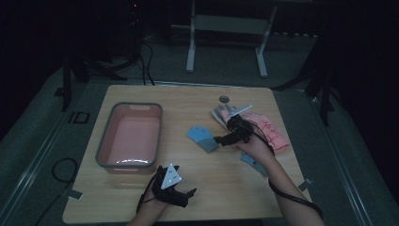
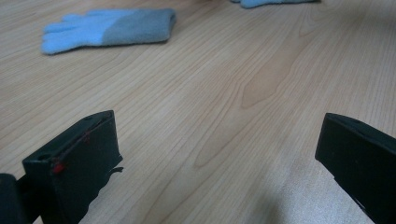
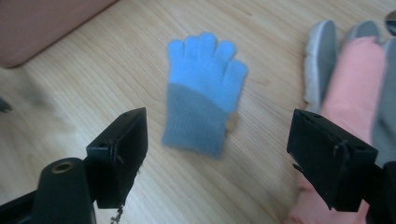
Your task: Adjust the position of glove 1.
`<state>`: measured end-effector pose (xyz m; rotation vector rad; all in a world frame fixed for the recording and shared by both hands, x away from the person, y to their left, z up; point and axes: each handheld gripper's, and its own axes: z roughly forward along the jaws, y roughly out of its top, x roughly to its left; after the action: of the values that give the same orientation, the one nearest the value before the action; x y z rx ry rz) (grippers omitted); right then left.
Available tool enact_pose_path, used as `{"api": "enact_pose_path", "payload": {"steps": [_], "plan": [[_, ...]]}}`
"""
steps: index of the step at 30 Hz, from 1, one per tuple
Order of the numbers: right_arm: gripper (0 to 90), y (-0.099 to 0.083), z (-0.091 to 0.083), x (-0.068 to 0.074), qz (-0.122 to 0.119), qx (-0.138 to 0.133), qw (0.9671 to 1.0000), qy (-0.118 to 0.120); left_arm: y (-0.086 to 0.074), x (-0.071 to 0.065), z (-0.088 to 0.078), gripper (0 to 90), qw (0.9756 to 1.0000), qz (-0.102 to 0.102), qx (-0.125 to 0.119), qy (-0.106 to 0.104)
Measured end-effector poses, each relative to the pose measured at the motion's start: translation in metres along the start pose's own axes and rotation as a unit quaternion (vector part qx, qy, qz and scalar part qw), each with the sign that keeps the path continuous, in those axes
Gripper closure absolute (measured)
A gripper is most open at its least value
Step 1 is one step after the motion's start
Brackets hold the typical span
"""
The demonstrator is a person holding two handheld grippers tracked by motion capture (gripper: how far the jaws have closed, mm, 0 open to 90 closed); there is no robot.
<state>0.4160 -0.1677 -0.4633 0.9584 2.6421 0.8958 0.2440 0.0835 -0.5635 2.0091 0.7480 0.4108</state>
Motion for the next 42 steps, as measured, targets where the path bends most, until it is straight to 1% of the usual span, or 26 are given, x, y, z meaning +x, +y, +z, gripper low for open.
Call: {"api": "enact_pose_path", "payload": {"steps": [1, 2, 4, 5, 7, 9, 10, 11, 12, 13, 14, 15, 17, 19, 22, 24, 25, 27, 29, 33, 35, 38, 40, 42], "plan": [[22.9, 0.001, 0.005, 0.002, -0.004, 0.002, 1.0, 0.0, 0.0, 0.0, 0.0, 0.0, 1.0, 0.0, 0.0, 0.0], [25.8, 0.003, 0.009, 0.002, -0.007, 0.006, 1.0, -0.002, 0.0, 0.0, 0.0, 0.0, 1.0, 0.001, 0.0, 0.0], [28.0, 0.006, 0.018, 0.003, -0.007, 0.01, 0.9999, -0.004, 0.0, 0.0, 0.0, 0.0, 1.0, 0.001, 0.001, -0.002], [31.4, 0.007, 0.022, 0.003, -0.005, 0.013, 0.9999, -0.002, 0.0, 0.0, 0.0, 0.0, 1.0, 0.001, 0.0, -0.002], [32.8, 0.009, 0.032, 0.003, -0.004, 0.02, 0.9998, 0.003, 0.0, 0.0, 0.0, 0.0, 1.0, 0.001, 0.002, -0.003], [35.2, 0.011, 0.041, 0.003, -0.001, 0.029, 0.9995, 0.013, 0.0, 0.0, 0.0, 0.0, 1.0, 0.005, 0.003, -0.004], [37.7, 0.012, 0.045, 0.003, -0.006, 0.031, 0.9995, 0.009, 0.0, 0.0, -0.001, 0.0, 1.0, 0.007, 0.004, -0.005], [37.7, 0.012, 0.045, 0.003, -0.006, 0.031, 0.9995, 0.009, 0.0, 0.0, -0.001, 0.0, 1.0, 0.007, 0.004, -0.005], [41.3, 0.012, 0.048, 0.003, -0.013, 0.036, 0.9993, 0.004, 0.0, 0.0, 0.0, 0.0, 0.9999, 0.008, 0.004, -0.007], [44.7, 0.013, 0.053, 0.004, -0.02, 0.043, 0.9989, 0.004, 0.0, 0.0, 0.0, 0.0, 0.9999, 0.007, 0.004, -0.007], [52.0, 0.015, 0.058, 0.003, -0.026, 0.049, 0.9984, 0.003, 0.0, 0.0, 0.0, 0.0, 0.9999, 0.007, 0.004, -0.008], [53.6, 0.016, 0.062, 0.003, -0.028, 0.055, 0.998, 0.01, 0.0, 0.0, 0.0, 0.0, 0.9999, 0.007, 0.004, -0.008], [56.2, 0.017, 0.067, 0.002, -0.033, 0.057, 0.9978, 0.004, 0.0, 0.0, 0.0, 0.0, 0.9999, 0.007, 0.004, -0.008], [57.7, 0.018, 0.074, 0.002, -0.034, 0.063, 0.9974, 0.01, 0.0, 0.0, 0.0, 0.0, 0.9999, 0.007, 0.005, -0.009], [59.3, 0.017, 0.083, 0.001, -0.044, 0.071, 0.9965, 0.005, 0.0, 0.0, 0.0, 0.0, 0.9999, 0.007, 0.004, -0.01], [60.5, 0.017, 0.086, 0.001, -0.045, 0.074, 0.9963, 0.003, 0.0, 0.0, -0.001, 0.0, 0.9999, 0.006, 0.004, -0.011], [61.8, 0.016, 0.092, 0.001, -0.051, 0.076, 0.9957, 0.008, 0.0, 0.001, -0.001, 0.0, 0.9999, 0.005, 0.004, -0.011], [63.6, 0.015, 0.095, 0.002, -0.054, 0.079, 0.9954, 0.009, 0.0, 0.0, -0.001, 0.0, 0.9999, 0.004, 0.004, -0.011], [65.9, 0.016, 0.096, 0.001, -0.047, 0.081, 0.9955, 0.011, 0.0, 0.0, -0.001, 0.0, 0.9999, 0.005, 0.004, -0.012], [80.0, 0.016, 0.097, 0.003, -0.039, 0.08, 0.996, 0.012, 0.0, -0.001, 0.0, 0.0, 0.9999, 0.008, 0.007, -0.011], [82.9, 0.015, 0.097, 0.004, -0.033, 0.075, 0.9966, 0.009, 0.0, -0.001, 0.0, 0.0, 0.9999, 0.008, 0.008, -0.011], [85.5, 0.012, 0.097, 0.007, -0.011, 0.062, 0.998, 0.001, 0.0, 0.0, 0.001, 0.0, 0.9999, 0.009, 0.009, -0.01], [86.9, 0.011, 0.095, 0.008, 0.022, 0.055, 0.9983, -0.003, 0.0, 0.0, 0.001, 0.0, 0.9999, 0.008, 0.009, -0.01], [87.3, 0.01, 0.086, 0.012, 0.037, 0.046, 0.9982, -0.012, 0.0, 0.0, 0.001, 0.0, 0.9999, 0.009, 0.01, -0.009]]}}
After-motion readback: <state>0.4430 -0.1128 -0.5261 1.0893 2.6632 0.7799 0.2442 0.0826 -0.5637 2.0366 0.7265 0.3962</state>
